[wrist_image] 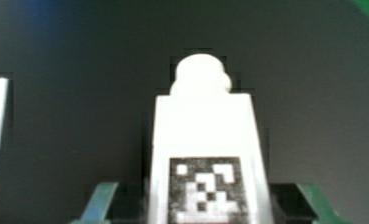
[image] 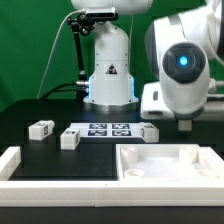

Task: Assemble one leg

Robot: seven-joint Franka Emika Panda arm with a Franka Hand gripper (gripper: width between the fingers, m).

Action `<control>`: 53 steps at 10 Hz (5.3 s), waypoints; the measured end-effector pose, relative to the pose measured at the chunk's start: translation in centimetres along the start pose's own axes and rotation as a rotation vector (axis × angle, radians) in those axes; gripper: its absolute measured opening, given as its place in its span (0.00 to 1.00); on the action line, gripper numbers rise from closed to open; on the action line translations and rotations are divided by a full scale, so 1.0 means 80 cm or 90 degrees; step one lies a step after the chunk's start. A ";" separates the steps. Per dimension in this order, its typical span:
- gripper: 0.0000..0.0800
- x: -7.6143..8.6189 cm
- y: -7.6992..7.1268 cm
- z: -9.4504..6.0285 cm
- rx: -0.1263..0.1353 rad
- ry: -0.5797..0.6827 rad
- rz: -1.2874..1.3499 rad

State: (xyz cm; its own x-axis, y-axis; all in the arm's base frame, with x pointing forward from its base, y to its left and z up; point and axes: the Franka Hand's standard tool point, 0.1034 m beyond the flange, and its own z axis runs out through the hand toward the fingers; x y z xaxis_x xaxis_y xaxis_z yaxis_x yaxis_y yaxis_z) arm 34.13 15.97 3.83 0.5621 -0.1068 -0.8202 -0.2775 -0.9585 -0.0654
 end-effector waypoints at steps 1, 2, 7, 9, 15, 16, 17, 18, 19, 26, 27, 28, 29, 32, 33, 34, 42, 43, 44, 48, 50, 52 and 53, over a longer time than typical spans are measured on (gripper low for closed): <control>0.36 -0.012 -0.001 -0.024 0.003 0.001 -0.004; 0.36 -0.019 -0.006 -0.045 0.004 0.016 -0.010; 0.36 -0.007 -0.011 -0.058 0.011 0.176 -0.022; 0.36 0.011 0.004 -0.083 -0.019 0.300 -0.068; 0.36 0.010 0.008 -0.175 -0.072 0.626 -0.194; 0.36 0.011 0.010 -0.172 -0.069 0.652 -0.198; 0.36 0.014 0.000 -0.179 -0.060 0.729 -0.219; 0.36 0.020 -0.011 -0.161 -0.074 0.765 -0.268; 0.36 0.033 -0.008 -0.177 -0.088 0.769 -0.288; 0.36 0.060 -0.034 -0.245 -0.103 0.791 -0.330; 0.36 0.062 -0.033 -0.247 -0.107 0.791 -0.335; 0.36 0.070 -0.032 -0.258 -0.118 0.795 -0.352; 0.36 0.085 -0.037 -0.273 -0.117 0.803 -0.359; 0.36 0.115 -0.054 -0.310 -0.110 0.819 -0.367; 0.36 0.124 -0.056 -0.318 -0.112 0.824 -0.371; 0.36 0.132 -0.058 -0.321 -0.110 0.826 -0.370; 0.36 0.164 -0.046 -0.313 -0.101 0.879 -0.358; 0.36 0.167 -0.045 -0.309 -0.100 0.883 -0.358; 0.36 0.167 -0.046 -0.307 -0.099 0.894 -0.358; 0.36 0.162 -0.047 -0.300 -0.100 0.938 -0.353; 0.46 0.163 -0.046 -0.300 -0.100 0.938 -0.353; 0.68 0.163 -0.046 -0.300 -0.100 0.938 -0.353; 0.79 0.163 -0.046 -0.300 -0.100 0.938 -0.353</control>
Offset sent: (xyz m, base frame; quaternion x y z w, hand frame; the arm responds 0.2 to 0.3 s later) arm 0.0000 0.0000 0.0000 0.0000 0.0000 0.0000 1.0000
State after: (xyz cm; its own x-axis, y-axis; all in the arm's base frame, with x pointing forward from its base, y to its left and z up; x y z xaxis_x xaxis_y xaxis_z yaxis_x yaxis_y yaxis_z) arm 61.18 11.79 7.05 0.8208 0.1887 0.5391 0.2386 -0.9708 -0.0234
